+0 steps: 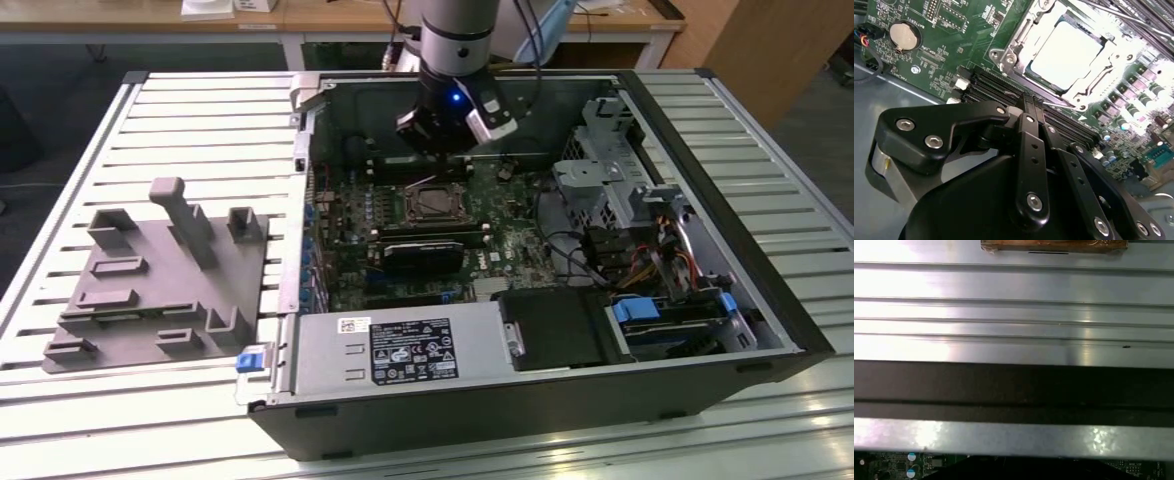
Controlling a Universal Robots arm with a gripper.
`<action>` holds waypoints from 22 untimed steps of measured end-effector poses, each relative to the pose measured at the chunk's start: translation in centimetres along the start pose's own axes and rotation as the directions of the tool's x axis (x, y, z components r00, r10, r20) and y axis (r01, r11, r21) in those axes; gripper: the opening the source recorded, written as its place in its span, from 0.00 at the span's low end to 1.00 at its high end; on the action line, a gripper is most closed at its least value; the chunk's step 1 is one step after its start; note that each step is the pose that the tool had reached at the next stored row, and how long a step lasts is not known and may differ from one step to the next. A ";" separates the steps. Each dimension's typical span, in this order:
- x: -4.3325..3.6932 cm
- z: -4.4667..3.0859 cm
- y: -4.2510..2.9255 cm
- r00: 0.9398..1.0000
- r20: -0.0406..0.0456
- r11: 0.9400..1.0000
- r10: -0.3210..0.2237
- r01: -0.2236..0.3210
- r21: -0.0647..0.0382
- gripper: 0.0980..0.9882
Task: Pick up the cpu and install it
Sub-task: 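Install the first cpu locking lever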
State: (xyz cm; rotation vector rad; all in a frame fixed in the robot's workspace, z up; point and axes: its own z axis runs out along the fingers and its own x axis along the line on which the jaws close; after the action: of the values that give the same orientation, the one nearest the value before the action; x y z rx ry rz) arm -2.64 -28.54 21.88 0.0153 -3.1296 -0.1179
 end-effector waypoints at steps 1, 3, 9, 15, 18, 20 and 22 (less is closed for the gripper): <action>-0.09 0.11 0.00 1.000 0.000 1.000 0.000 0.000 0.000 0.01; -0.26 0.35 0.00 1.000 0.000 1.000 0.000 0.000 0.000 0.01; -0.47 1.16 -0.06 1.000 0.000 1.000 0.000 0.000 0.000 0.01; -0.55 1.80 -0.11 1.000 -0.001 1.000 0.000 0.000 0.000 0.01; -0.58 1.95 -0.12 1.000 -0.001 1.000 0.000 0.000 0.000 0.01; -0.58 1.95 -0.12 1.000 -0.001 1.000 0.000 0.000 0.000 0.01; -0.58 1.85 -0.11 1.000 0.000 1.000 0.000 0.000 0.000 0.01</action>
State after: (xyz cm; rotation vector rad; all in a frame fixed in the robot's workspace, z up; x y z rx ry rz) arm -2.08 -28.50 20.02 0.0152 -3.1291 -0.1179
